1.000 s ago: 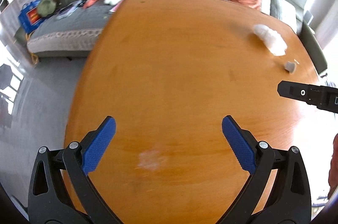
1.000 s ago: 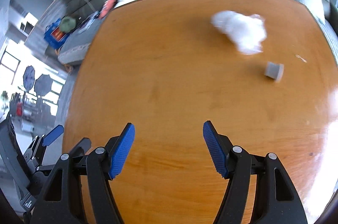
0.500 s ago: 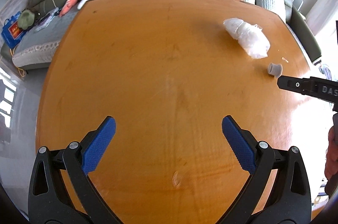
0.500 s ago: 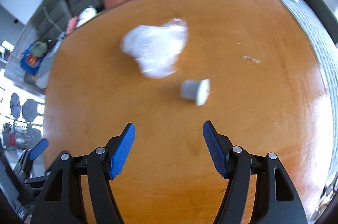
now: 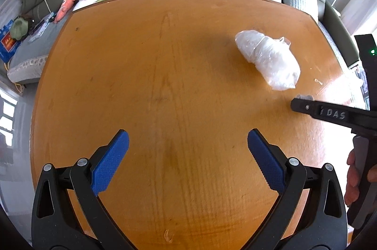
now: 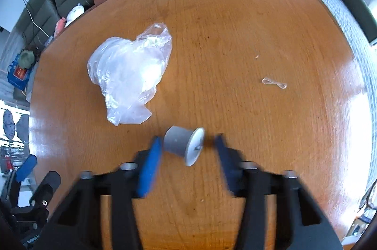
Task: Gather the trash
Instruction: 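Grasp the white cup with the right tool while the left tool grasps the clear plastic bag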
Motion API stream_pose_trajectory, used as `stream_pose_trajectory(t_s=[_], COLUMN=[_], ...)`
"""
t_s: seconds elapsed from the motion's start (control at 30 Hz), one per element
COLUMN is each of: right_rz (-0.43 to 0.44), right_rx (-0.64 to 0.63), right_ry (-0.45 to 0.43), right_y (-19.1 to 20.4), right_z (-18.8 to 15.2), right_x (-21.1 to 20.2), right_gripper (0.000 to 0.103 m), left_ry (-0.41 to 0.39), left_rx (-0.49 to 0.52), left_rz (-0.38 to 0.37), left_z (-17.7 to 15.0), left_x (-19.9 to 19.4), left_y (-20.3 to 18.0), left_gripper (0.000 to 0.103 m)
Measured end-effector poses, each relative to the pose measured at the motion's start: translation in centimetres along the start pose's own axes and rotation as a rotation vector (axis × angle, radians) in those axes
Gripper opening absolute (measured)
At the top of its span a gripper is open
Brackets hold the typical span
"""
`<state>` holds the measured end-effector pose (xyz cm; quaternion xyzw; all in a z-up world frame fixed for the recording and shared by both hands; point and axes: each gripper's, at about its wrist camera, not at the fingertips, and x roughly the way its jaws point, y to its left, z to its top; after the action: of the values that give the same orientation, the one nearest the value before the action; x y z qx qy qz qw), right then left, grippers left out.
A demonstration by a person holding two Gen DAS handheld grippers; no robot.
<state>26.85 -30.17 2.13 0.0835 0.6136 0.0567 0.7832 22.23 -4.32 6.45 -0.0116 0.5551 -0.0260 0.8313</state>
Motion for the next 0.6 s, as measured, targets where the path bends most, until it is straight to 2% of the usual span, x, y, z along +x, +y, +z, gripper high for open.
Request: stream_pose_trajectory(t_s=[0.37, 0.6], right_rz=[0.063, 0.051], right_rx=[0.110, 0.120], right_ry=[-0.028, -0.052], right_y=[-5.5, -7.4], right_z=[-0.9, -1.2], right_x=[-1.9, -2.9], right_gripper=[0.034, 0.034], left_ry=[0.025, 0.045], left_rx=[-0.023, -0.069], left_rz=[-0.061, -0.132], left_z=[3.3, 6.6], left_x=[2.0, 3.8], left_y=[-2.8, -5.4], left_gripper=[0.097, 0.097])
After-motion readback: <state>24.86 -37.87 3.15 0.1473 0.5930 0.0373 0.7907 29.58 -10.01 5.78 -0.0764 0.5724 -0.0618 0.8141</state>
